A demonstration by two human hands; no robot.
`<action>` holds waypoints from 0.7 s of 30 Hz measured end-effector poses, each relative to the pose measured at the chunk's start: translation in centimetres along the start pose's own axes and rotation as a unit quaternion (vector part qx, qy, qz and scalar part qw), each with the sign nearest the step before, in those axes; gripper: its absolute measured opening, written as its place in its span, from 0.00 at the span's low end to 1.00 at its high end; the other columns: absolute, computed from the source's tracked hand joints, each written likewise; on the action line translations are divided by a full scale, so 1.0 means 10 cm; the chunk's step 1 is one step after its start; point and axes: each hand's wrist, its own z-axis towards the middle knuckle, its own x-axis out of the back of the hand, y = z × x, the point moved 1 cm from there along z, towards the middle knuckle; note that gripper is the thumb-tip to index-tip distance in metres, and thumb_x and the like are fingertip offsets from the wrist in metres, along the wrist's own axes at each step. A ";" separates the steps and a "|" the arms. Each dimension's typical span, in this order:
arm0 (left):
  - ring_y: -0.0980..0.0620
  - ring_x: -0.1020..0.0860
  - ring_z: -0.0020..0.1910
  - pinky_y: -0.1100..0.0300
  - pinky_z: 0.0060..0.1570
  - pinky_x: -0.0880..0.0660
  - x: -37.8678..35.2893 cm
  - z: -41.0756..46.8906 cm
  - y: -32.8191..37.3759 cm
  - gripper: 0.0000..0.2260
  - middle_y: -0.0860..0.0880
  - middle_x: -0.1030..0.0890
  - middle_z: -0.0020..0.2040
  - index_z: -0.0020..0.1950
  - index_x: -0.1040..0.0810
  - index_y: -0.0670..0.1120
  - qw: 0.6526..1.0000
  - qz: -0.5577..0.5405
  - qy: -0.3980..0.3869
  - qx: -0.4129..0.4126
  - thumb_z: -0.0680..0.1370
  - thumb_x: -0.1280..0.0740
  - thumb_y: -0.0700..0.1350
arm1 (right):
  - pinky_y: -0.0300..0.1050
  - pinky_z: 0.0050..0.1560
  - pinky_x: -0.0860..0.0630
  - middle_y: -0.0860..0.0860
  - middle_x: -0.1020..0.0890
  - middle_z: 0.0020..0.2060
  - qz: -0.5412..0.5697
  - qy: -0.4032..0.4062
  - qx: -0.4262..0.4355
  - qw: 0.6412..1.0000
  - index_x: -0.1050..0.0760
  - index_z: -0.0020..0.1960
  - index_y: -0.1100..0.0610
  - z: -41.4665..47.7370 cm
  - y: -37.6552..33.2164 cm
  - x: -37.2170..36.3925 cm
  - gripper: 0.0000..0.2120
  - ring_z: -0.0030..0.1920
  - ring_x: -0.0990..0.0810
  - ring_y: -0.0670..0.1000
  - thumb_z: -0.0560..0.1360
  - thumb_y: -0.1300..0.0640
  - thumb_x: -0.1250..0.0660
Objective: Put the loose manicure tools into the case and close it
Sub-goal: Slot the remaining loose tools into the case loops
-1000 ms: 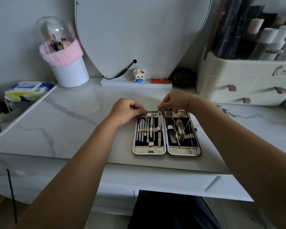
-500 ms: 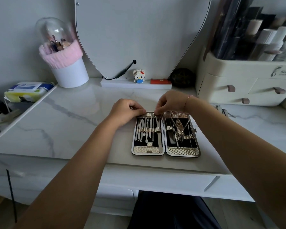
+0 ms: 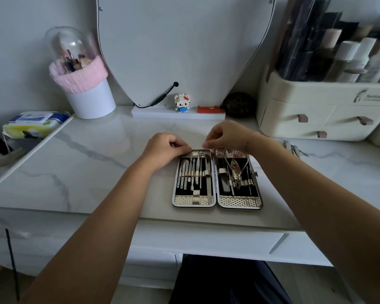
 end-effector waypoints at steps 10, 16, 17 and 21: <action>0.59 0.24 0.37 0.67 0.42 0.29 -0.01 -0.03 0.01 0.04 0.54 0.18 0.38 0.41 0.17 0.48 1.000 -0.015 0.003 -0.014 0.69 0.24 0.45 | 0.39 0.41 0.28 0.55 0.18 0.37 0.008 0.242 -0.103 0.965 0.18 0.44 0.59 -0.96 0.89 0.73 0.07 0.39 0.24 0.49 0.69 0.56 0.26; 0.57 0.23 0.39 0.64 0.44 0.28 -0.01 -0.03 0.02 0.05 0.54 0.18 0.38 0.38 0.19 0.51 1.000 -0.017 0.011 -0.012 0.68 0.24 0.45 | 0.39 0.40 0.27 0.49 0.18 0.34 -0.036 0.205 -0.145 0.967 0.19 0.38 0.56 -1.37 1.04 0.73 0.08 0.35 0.24 0.46 0.66 0.52 0.24; 0.57 0.23 0.39 0.64 0.44 0.28 -0.01 -0.03 0.02 0.04 0.53 0.18 0.39 0.39 0.18 0.50 1.000 -0.014 0.011 -0.009 0.68 0.24 0.45 | 0.39 0.39 0.28 0.48 0.19 0.34 -0.050 0.199 -0.151 0.967 0.19 0.38 0.55 -1.39 1.06 0.71 0.08 0.35 0.24 0.46 0.66 0.52 0.24; 0.56 0.23 0.39 0.65 0.43 0.29 -0.01 -0.03 0.02 0.06 0.52 0.18 0.39 0.43 0.17 0.46 1.000 -0.005 0.012 -0.002 0.69 0.24 0.45 | 0.41 0.42 0.28 0.50 0.19 0.32 -0.062 0.211 -0.172 0.960 0.17 0.39 0.56 -1.39 1.15 0.61 0.07 0.34 0.24 0.47 0.65 0.54 0.23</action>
